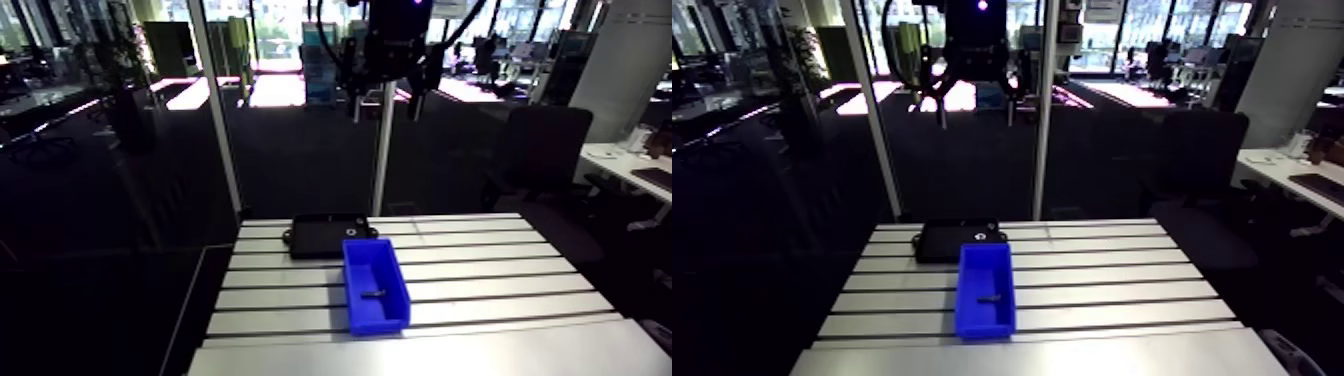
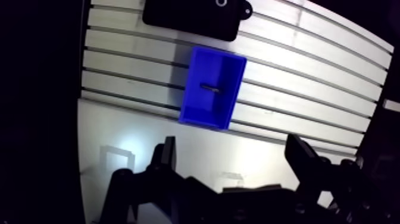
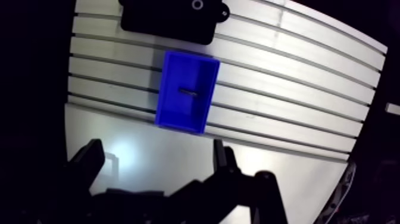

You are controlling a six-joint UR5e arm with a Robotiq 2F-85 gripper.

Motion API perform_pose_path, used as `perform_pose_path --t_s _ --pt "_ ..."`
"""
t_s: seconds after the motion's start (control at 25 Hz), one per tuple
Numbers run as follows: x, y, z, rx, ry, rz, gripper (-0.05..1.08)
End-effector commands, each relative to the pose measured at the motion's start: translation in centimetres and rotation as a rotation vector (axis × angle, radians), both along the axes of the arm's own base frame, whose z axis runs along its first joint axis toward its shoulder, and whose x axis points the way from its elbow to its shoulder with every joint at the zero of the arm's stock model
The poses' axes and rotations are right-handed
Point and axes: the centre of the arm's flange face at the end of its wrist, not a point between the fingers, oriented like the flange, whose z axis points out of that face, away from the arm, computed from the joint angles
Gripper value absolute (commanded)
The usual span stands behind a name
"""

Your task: Pick up the M10 bolt from the tray and put it into the blue bin.

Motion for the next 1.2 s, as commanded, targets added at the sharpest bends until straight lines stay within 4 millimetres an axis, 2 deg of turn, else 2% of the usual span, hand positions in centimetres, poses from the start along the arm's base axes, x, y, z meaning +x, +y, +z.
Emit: perform_pose_path --t_s 0.04,0.16,0.32,0.48,0.64,1.2 --pt "-0.1 0.2 1.3 0.018 -0.003 -0.159 0.01" --pt "0.4 0.2 1.6 0.033 -0.014 -0.177 0.01" --pt "1.0 0.2 4.1 0.046 -0.028 -0.175 0.01" --pt "1.2 0.5 5.6 0.082 -0.032 -0.17 0.01" --pt "1.3 0.2 4.9 0.081 -0.047 -0.16 0.01" --pt "0.6 -0.3 4.1 0.075 -0.055 -0.148 0.01"
